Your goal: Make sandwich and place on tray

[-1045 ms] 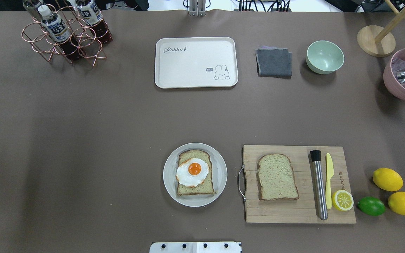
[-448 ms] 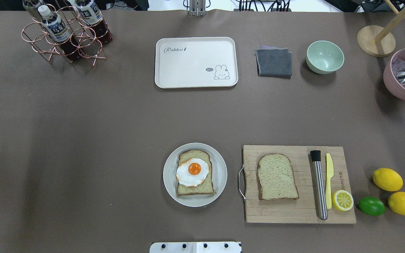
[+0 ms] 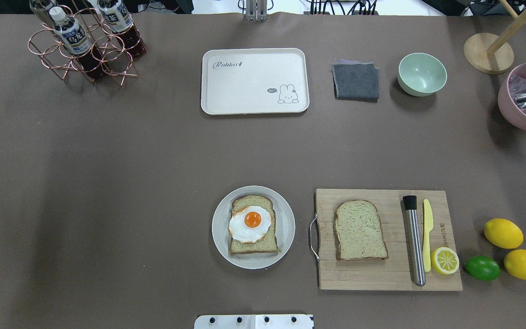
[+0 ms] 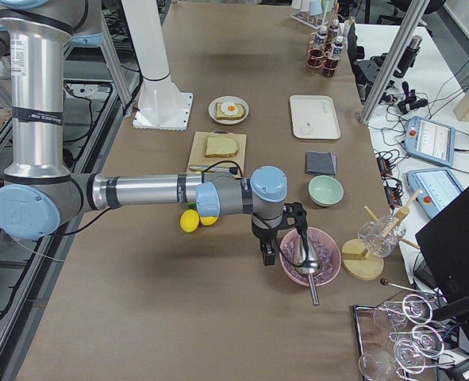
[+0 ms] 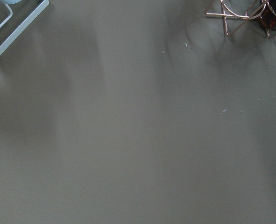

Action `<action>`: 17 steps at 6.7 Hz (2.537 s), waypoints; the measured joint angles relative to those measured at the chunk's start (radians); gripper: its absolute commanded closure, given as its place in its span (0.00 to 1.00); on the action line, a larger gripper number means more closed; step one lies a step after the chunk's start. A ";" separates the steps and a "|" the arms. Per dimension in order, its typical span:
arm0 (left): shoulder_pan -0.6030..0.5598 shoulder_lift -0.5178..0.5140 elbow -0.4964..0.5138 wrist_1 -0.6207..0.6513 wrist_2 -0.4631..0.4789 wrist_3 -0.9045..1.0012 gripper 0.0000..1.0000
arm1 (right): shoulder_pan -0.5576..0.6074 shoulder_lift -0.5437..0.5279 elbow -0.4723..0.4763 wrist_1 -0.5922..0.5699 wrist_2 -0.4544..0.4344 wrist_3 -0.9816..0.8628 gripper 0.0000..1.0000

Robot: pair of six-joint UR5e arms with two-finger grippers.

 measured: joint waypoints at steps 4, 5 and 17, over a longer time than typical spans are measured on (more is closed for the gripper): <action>0.007 -0.007 -0.005 0.061 0.103 0.001 0.01 | 0.000 0.005 -0.001 -0.004 -0.001 0.000 0.00; 0.020 -0.011 -0.007 0.082 0.120 0.000 0.02 | 0.000 0.006 -0.001 -0.005 -0.001 0.000 0.00; 0.040 -0.013 -0.030 0.114 0.144 -0.004 0.02 | 0.000 0.002 0.005 -0.006 -0.008 -0.002 0.00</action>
